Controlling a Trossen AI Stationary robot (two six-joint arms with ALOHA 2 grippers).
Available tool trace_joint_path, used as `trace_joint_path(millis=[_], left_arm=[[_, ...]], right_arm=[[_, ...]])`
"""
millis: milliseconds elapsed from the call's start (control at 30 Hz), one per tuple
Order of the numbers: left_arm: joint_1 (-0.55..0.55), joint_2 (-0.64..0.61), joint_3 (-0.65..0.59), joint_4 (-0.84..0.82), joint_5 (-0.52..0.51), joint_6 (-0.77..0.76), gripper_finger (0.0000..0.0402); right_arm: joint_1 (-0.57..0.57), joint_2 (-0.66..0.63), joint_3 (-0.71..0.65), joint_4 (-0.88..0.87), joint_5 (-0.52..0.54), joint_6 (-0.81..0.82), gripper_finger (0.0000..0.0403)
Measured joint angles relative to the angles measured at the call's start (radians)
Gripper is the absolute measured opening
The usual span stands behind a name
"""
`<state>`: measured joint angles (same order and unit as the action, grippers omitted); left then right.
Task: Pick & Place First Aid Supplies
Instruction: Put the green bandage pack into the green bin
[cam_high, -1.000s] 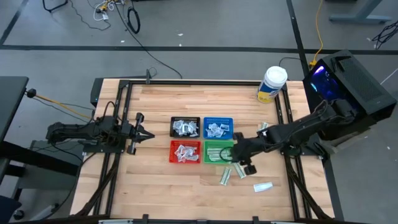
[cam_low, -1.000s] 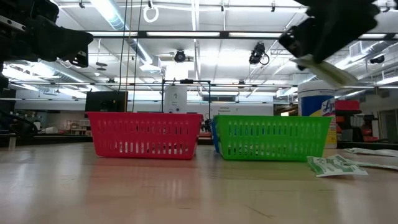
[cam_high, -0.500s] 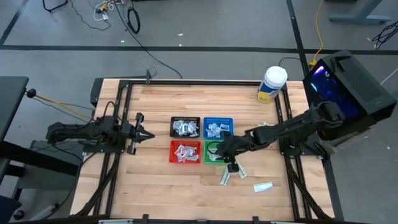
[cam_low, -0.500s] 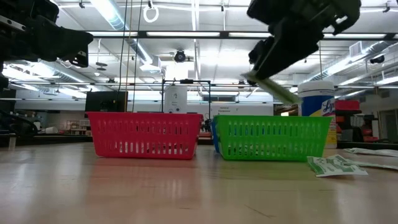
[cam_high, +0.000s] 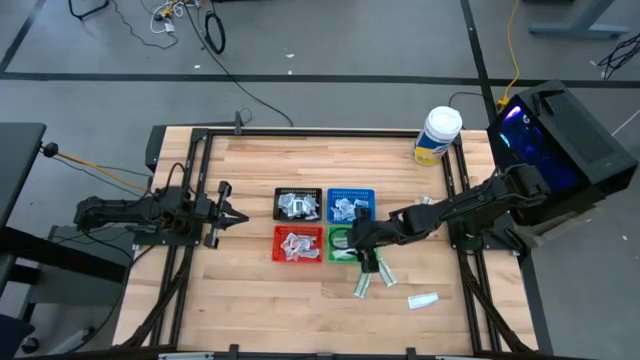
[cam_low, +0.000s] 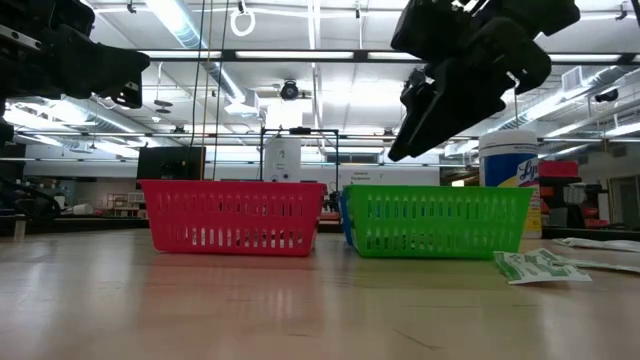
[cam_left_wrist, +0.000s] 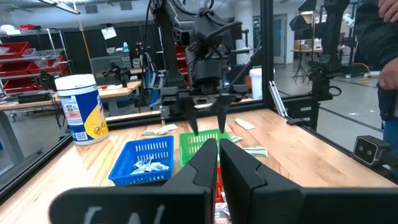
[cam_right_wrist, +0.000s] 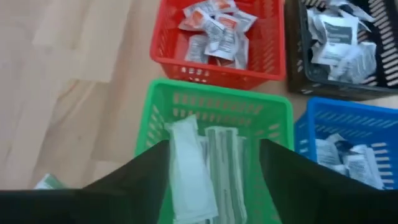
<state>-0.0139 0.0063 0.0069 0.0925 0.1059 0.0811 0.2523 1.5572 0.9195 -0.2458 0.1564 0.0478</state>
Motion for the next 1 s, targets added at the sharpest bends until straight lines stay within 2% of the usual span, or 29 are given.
trace_joint_path(millis=[167,300,567,1000], left_arm=[[0.0,0.0,0.0,0.0,0.0,0.0,0.0025],[0.0,0.0,0.0,0.0,0.0,0.0,0.0025],[0.0,0.0,0.0,0.0,0.0,0.0,0.0025],[0.0,0.0,0.0,0.0,0.0,0.0,0.0025]], right_arm=[[0.0,-0.017,0.0,-0.055,-0.008,0.021,0.0292],[0.0,-0.057,0.0,-0.117,-0.007,0.053,0.0306],[0.01,-0.155,0.0,-0.254,-0.007,0.181,0.0301],[0.108,-0.2,0.0,-0.326,-0.035,0.18,0.0297]])
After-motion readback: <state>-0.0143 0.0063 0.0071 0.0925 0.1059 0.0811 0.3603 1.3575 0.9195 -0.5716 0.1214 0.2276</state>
